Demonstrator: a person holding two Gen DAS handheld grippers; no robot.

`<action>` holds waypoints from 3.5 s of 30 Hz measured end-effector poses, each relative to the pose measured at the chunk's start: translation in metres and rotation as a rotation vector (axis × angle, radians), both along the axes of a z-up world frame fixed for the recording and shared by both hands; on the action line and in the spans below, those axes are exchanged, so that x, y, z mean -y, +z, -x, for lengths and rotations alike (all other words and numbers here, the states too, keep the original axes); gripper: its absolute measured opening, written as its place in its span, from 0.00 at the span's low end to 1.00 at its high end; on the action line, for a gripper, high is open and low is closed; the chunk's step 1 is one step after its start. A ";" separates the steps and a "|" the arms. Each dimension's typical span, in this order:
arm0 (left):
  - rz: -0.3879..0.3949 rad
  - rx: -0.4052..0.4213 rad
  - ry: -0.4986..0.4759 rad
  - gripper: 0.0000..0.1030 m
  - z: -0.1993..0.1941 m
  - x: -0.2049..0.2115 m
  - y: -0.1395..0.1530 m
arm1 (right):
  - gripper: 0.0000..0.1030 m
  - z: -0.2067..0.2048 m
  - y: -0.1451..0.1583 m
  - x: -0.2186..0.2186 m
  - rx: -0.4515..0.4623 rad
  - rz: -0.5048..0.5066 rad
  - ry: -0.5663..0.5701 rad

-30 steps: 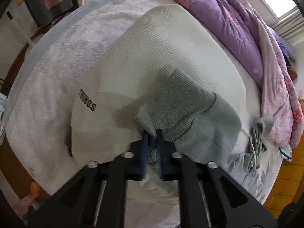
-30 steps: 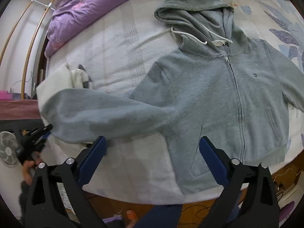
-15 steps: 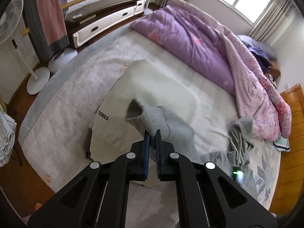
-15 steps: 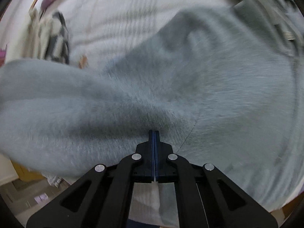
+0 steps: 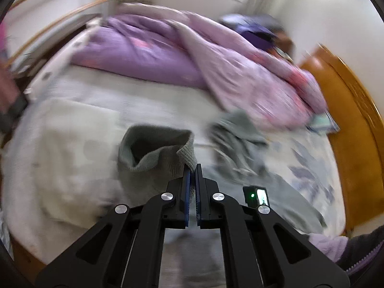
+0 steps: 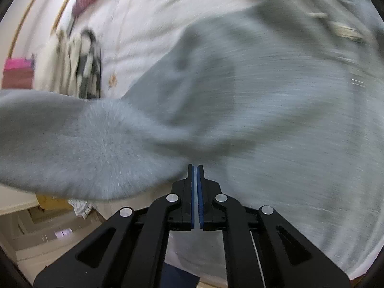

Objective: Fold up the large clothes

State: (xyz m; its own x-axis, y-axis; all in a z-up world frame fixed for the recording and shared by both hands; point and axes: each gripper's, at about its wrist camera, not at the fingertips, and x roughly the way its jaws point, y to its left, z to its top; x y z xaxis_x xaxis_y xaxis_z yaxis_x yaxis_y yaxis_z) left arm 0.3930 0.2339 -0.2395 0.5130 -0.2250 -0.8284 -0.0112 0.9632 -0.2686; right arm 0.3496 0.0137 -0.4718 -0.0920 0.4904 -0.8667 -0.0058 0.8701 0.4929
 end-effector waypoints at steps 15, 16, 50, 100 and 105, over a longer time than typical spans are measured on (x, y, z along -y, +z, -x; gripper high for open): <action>0.033 -0.192 -0.396 0.04 -0.024 0.348 -0.182 | 0.04 0.088 0.021 0.298 -0.003 0.094 -0.423; 0.027 -0.218 -0.405 0.04 -0.020 0.356 -0.193 | 0.04 0.090 0.017 0.298 -0.006 0.093 -0.439; -0.119 -0.464 0.317 0.77 0.045 0.077 -0.260 | 0.08 0.007 0.066 0.252 0.265 0.079 -0.312; -0.176 -0.519 -0.196 0.80 -0.035 0.332 -0.289 | 0.42 0.318 -0.029 0.579 -0.132 0.300 -1.690; -0.178 -0.509 -0.185 0.80 -0.036 0.327 -0.280 | 0.43 0.305 -0.038 0.583 -0.092 0.329 -1.638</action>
